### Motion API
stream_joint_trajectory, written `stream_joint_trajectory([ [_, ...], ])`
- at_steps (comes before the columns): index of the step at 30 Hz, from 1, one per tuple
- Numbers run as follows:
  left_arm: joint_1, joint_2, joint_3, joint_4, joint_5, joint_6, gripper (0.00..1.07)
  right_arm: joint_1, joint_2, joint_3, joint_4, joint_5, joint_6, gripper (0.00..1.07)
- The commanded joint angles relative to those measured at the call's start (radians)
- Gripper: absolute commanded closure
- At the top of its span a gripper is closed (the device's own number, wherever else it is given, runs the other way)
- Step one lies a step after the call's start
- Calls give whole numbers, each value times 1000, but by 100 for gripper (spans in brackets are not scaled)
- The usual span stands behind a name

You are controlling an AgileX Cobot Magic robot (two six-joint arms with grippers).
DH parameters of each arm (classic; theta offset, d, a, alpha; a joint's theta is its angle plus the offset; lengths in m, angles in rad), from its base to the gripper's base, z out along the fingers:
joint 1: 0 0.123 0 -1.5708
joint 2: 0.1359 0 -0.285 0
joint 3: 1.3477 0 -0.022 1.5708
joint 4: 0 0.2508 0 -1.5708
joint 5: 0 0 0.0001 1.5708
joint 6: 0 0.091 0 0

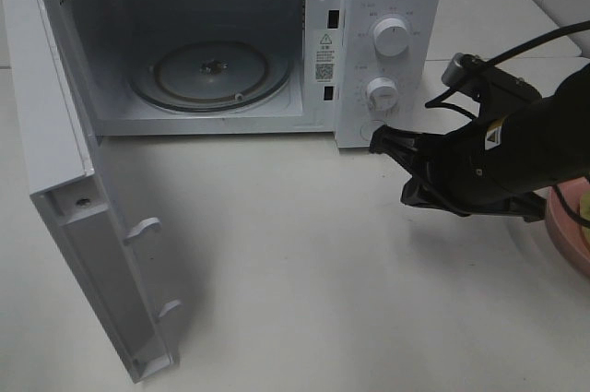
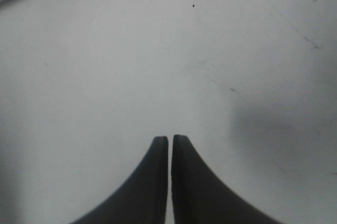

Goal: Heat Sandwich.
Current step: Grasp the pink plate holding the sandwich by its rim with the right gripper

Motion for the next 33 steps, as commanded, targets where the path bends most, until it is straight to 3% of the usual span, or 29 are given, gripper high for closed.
stream_joint_trajectory([
  [1,1,-27,4,0,-4,-5,9,-7,-67,-4,-130,172,-131,100],
  [9,1,-27,4,0,-4,-5,9,-7,-160,-4,-226,410,-254,96],
  [13,1,-27,4,0,-4,-5,9,-7,-209,-4,-241,482,-260,83],
  [14,1,-27,4,0,-4,-5,9,-8,-221,-4,-242,495,-266,77],
  [15,1,-27,4,0,-4,-5,9,-8,-240,-4,-246,513,-286,60],
  [16,1,-27,4,0,-4,-5,9,-8,-240,-4,-246,513,-286,60],
  [19,1,-27,4,0,-4,-5,9,-8,-254,-4,-263,510,-337,27],
  [20,1,-27,4,0,-4,-5,9,-8,-254,-4,-271,509,-342,9],
  [22,1,-27,4,0,-4,-5,9,-8,-252,-4,-271,510,-342,4],
  [27,1,-27,4,0,-4,-5,9,-9,-251,-8,-267,536,-340,5],
  [33,1,-27,4,0,-4,-5,9,-129,-250,-67,-263,660,-354,7],
])
